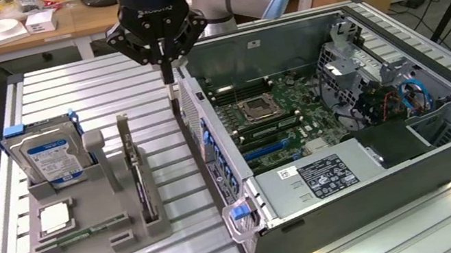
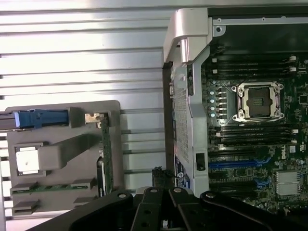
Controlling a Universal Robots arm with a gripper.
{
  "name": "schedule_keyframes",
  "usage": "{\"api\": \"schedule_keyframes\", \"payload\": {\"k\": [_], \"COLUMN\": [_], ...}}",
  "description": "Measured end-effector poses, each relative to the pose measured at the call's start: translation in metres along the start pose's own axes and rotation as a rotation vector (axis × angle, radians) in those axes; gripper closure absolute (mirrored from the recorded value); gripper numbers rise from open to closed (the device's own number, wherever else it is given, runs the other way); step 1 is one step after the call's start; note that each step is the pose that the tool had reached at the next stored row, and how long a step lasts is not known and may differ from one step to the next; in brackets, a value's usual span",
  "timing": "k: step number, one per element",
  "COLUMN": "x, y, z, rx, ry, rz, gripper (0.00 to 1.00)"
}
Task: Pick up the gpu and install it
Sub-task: 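Reach for the gpu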
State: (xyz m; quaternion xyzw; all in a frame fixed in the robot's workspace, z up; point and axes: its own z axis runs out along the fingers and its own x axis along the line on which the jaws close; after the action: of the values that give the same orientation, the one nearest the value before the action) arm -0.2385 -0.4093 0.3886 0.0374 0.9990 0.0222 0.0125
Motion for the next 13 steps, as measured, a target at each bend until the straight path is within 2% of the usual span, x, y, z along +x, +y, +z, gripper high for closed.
{"api": "schedule_keyframes", "payload": {"k": [13], "x": [0.015], "y": [-0.0013], "z": [0.0003], "rx": [0.0000], "ry": [-0.0001], "rz": [0.000], "gripper": [0.89]}}
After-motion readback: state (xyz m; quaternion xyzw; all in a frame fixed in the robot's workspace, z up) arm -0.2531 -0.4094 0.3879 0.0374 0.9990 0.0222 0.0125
